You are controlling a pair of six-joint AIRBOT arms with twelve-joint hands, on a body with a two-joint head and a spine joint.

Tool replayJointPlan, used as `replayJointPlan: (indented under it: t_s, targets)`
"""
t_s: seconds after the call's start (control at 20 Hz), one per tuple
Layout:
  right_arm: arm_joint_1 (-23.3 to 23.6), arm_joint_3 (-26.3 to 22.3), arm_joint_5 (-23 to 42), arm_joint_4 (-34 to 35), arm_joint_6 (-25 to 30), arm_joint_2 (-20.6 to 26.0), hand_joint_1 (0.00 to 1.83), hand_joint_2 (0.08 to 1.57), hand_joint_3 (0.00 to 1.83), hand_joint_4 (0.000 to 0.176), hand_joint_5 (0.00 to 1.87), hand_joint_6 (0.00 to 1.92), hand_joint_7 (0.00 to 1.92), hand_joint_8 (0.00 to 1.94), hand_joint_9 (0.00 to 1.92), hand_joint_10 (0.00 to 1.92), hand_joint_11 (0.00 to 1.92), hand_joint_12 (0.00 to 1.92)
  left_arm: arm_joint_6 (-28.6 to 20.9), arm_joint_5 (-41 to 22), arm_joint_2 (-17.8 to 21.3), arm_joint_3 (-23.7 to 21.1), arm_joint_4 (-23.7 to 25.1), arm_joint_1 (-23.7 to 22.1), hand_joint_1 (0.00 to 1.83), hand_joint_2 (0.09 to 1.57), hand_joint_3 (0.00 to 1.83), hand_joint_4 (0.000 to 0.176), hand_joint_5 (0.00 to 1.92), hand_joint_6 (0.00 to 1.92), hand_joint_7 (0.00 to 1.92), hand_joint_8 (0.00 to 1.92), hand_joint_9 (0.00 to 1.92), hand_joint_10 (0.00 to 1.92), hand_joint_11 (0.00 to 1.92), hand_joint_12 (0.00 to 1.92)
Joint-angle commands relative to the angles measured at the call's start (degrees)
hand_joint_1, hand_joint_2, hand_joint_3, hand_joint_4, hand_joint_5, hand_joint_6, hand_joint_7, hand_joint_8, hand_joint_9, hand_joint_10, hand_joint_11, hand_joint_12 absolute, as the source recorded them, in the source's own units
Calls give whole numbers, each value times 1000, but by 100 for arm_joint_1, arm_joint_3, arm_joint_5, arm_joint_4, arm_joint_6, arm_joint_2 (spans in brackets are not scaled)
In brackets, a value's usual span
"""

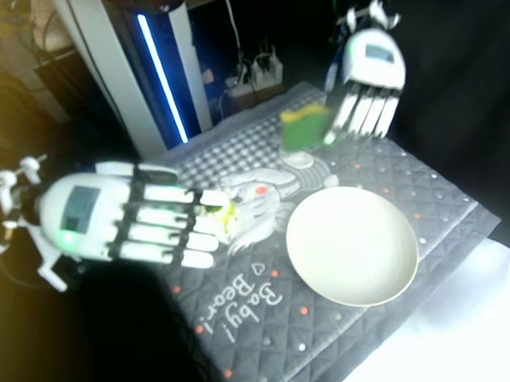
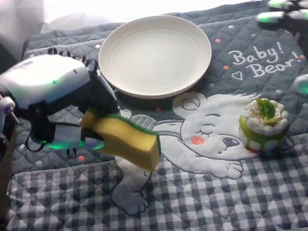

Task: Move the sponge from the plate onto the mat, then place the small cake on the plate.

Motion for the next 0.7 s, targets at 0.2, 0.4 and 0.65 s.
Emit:
replayJointPlan:
  t_s: [0.2,0.4,0.65]
  targets:
    - [248,67,145,-487,363,-184,214,1218,1,64,279,1,274,0,310,0,160,633,62,-751,76,-11,-320,64,986,994,0,0,736,5,824,21,649,177,117,1151]
    - [232,108,-199,-709,500,-274,515,1027,1,109,225,0,247,0,300,1,58,904,63,-1142,171,-94,-634,277,847,879,0,20,548,0,654,0,657,40,179,1207]
    - [169,143,-309,-726,560,-309,706,925,0,164,152,0,248,4,364,12,96,1094,196,-1916,339,-340,-981,509,872,839,0,27,399,1,369,0,377,0,0,1104]
